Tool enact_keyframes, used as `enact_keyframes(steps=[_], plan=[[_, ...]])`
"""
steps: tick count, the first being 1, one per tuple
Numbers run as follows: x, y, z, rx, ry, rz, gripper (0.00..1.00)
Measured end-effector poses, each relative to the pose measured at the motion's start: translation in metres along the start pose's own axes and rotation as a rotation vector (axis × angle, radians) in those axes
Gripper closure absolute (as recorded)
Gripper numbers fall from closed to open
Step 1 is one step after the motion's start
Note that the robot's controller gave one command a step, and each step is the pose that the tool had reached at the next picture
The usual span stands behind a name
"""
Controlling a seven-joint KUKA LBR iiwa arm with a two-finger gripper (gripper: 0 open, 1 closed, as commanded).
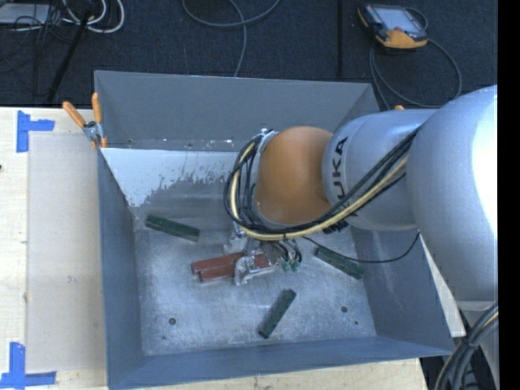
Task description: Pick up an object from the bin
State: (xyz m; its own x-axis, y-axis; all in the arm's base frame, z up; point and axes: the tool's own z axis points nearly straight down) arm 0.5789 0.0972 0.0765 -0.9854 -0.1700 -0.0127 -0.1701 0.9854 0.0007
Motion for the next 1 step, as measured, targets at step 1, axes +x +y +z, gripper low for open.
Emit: enact_keyframes(steps=[1], plan=[[0.019,0.0112,-0.1712,0.001,0.006,-0.015,1.0]])
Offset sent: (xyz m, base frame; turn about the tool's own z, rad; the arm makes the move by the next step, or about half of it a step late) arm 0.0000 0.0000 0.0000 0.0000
